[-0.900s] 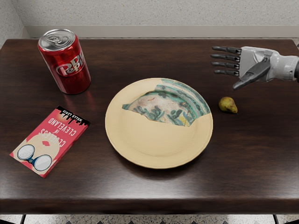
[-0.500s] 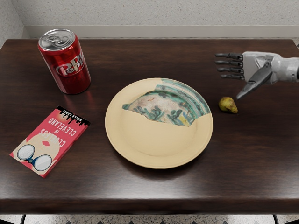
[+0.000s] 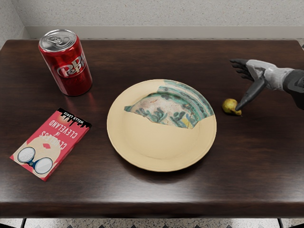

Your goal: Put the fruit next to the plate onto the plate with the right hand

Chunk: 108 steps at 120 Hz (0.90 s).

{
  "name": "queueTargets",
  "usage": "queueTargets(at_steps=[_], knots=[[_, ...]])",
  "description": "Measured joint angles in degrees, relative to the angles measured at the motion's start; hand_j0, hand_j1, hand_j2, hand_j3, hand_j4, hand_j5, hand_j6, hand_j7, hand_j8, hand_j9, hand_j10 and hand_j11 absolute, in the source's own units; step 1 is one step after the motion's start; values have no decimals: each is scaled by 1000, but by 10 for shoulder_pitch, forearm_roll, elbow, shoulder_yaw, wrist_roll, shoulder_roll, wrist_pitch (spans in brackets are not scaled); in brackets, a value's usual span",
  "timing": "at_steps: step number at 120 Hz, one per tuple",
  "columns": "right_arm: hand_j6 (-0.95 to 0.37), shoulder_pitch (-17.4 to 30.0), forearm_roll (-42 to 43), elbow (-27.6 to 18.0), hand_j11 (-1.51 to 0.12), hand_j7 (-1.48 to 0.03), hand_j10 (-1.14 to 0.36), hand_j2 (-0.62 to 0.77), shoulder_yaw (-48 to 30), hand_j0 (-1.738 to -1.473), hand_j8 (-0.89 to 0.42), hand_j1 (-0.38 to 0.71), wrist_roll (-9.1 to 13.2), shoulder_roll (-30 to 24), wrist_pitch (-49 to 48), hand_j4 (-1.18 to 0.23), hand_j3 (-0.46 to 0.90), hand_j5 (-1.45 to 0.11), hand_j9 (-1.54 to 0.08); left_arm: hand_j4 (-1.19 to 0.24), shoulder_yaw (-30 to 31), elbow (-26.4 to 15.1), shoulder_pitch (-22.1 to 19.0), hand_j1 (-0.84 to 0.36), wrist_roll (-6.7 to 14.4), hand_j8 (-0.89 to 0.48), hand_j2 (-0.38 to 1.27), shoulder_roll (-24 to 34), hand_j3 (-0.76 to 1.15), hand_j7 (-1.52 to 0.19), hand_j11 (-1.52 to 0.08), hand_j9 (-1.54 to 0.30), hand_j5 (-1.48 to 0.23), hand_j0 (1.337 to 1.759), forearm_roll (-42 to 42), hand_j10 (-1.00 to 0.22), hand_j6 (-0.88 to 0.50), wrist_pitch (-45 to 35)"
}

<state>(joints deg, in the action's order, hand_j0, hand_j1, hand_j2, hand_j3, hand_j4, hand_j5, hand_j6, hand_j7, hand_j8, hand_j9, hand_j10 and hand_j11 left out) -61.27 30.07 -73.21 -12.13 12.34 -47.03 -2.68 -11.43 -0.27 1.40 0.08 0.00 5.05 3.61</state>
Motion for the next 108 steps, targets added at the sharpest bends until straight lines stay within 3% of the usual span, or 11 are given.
queueTargets(at_steps=[24,53,73,108], knots=[[-20,5,53,-23,-22,-22,-19,-2,35,-1658,-20,-330,8,11,76,-19,0,-22,-22,-21,0,0,0,325,0,-21,4,0,0,-27,-27,-27,-27,1658,0,-21,-21,0],[-56,2,81,-27,-68,-68,-55,-8,71,-1658,-55,-288,62,50,166,-55,0,-68,-68,-21,0,0,0,325,0,-21,4,0,0,-27,-27,-27,-27,1658,0,-21,-21,0],[-95,-1,89,-21,-118,-118,-93,-16,93,-1658,-94,-242,86,76,223,-93,0,-119,-118,-21,0,0,0,325,0,-21,4,0,0,-27,-27,-27,-27,1658,0,-21,-21,0],[-162,-4,93,9,-207,-206,-161,-30,132,-1658,-161,-160,96,126,312,-161,0,-207,-207,-21,0,0,0,325,0,-21,4,0,0,-27,-27,-27,-27,1658,0,-21,-21,0]])
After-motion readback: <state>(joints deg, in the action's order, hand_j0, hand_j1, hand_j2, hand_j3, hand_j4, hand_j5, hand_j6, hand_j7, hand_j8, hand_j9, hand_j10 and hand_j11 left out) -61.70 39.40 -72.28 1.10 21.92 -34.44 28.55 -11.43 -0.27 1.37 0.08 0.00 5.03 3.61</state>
